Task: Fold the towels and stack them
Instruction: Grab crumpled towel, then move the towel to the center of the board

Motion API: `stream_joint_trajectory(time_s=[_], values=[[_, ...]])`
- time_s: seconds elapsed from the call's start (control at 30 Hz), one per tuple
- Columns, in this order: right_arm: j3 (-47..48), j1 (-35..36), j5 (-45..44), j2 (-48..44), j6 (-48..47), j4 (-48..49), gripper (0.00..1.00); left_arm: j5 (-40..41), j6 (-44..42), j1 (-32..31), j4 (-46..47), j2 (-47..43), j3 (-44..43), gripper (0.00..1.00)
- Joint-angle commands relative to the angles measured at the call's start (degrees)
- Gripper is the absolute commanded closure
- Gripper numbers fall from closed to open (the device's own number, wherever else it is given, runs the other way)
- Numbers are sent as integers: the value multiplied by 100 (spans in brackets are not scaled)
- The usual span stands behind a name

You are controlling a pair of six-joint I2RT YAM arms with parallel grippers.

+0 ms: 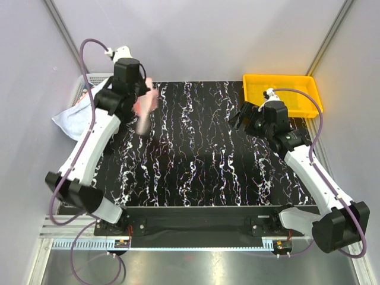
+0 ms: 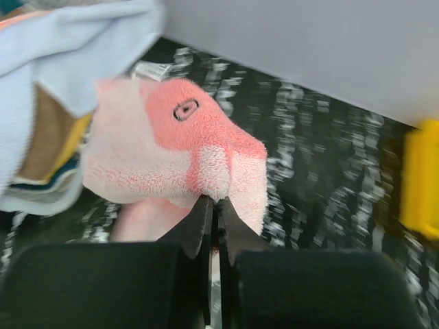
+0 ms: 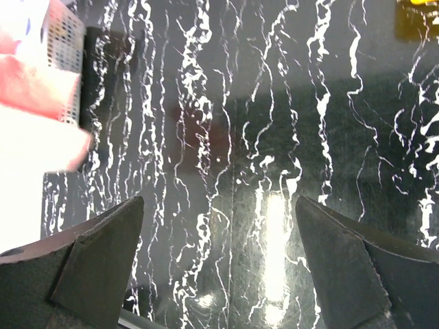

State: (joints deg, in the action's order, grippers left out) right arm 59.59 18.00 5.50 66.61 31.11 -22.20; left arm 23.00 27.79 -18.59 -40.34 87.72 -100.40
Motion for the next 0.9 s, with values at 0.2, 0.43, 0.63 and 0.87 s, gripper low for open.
stream_joint_trajectory(time_s=[0.2,0.43,0.63,0.87], values=[[360,19,-93,-183,-9,224,0,-269,340,-1314,754,-1099,1134,98],[9,28,4,-43,79,452,0,-1394,902,-1182,2502,-951,3822,38],[-483,308,75,264,27,637,0,-1483,895,-1243,2383,-1134,4177,34],[-694,1188,-515,1257,44,822,22,-1202,1298,-2147,1811,-1504,4704,40]])
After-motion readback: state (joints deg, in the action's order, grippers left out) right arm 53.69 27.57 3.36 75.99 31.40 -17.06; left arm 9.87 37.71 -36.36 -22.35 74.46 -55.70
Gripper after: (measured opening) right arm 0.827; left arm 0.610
